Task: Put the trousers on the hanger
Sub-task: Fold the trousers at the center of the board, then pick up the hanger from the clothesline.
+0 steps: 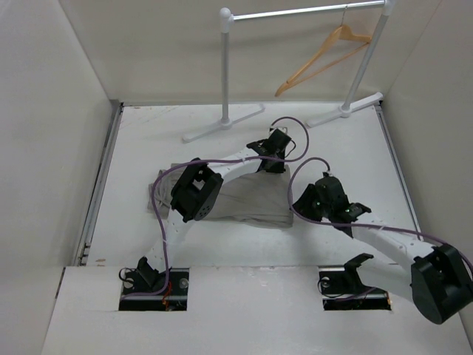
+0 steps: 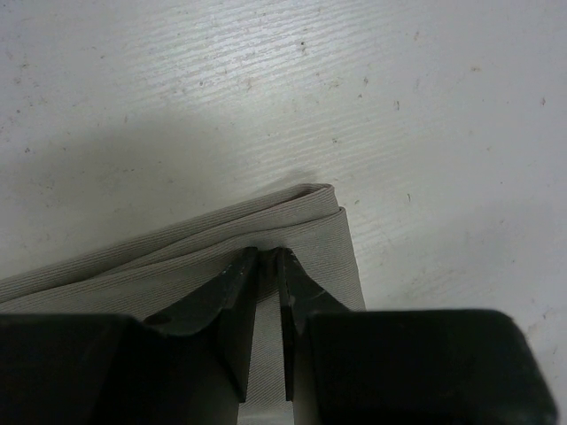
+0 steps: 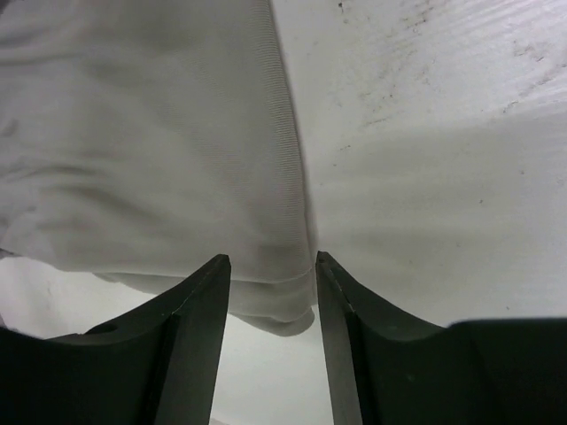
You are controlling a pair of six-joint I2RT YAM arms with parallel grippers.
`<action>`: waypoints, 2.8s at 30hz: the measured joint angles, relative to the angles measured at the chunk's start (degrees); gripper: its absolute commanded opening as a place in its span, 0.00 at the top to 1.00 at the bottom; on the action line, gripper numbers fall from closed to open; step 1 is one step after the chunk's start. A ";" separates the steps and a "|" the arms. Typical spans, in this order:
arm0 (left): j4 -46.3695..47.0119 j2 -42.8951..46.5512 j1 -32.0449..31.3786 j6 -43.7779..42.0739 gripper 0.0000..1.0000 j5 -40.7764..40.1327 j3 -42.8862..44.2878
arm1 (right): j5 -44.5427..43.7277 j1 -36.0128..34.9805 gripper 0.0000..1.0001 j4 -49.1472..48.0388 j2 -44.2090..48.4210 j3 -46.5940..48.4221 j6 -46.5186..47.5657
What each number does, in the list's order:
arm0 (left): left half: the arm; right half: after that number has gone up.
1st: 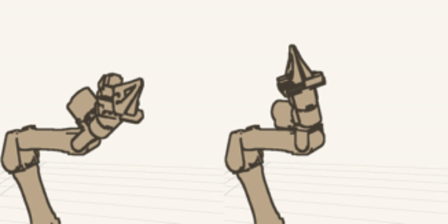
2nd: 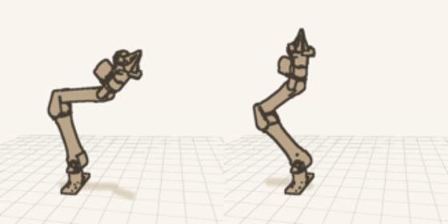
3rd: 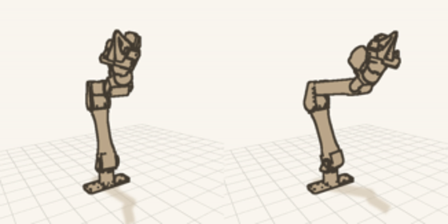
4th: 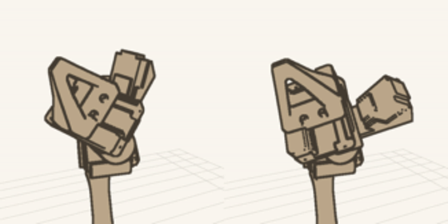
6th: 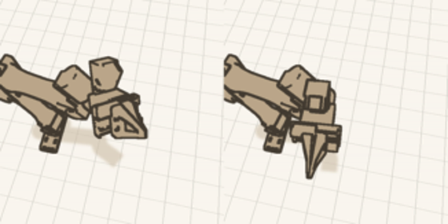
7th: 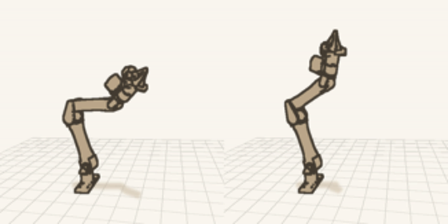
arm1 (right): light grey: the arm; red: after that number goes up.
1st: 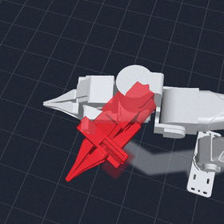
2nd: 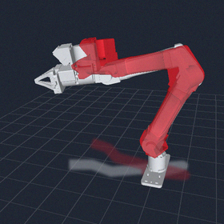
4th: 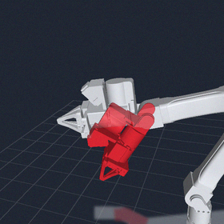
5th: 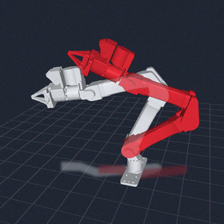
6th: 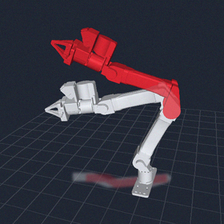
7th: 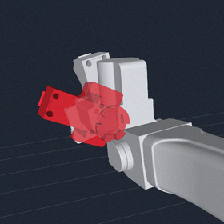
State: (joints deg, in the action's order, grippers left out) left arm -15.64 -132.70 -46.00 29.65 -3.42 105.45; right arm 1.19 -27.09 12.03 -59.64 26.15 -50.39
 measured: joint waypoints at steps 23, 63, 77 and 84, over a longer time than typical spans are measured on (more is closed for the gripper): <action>4.20 2.19 0.61 2.89 0.26 0.24 -3.26 | 0.81 -2.60 0.41 -1.70 -1.99 -3.41 -1.40; 7.04 73.22 12.96 13.88 0.55 0.35 -63.76 | 5.46 18.32 0.46 8.96 -63.82 103.45 13.92; 6.54 72.39 13.11 14.60 0.51 0.42 -65.59 | 15.26 17.73 0.85 5.44 -58.88 101.85 11.82; 6.82 72.39 13.51 15.06 0.42 0.44 -65.55 | 18.21 18.03 0.85 1.03 -46.16 89.05 10.60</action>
State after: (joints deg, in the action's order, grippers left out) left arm -8.82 -60.31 -32.49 44.71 -2.98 39.90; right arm 19.40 -9.06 13.06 -105.80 115.20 -39.79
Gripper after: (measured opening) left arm 0.565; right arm 0.308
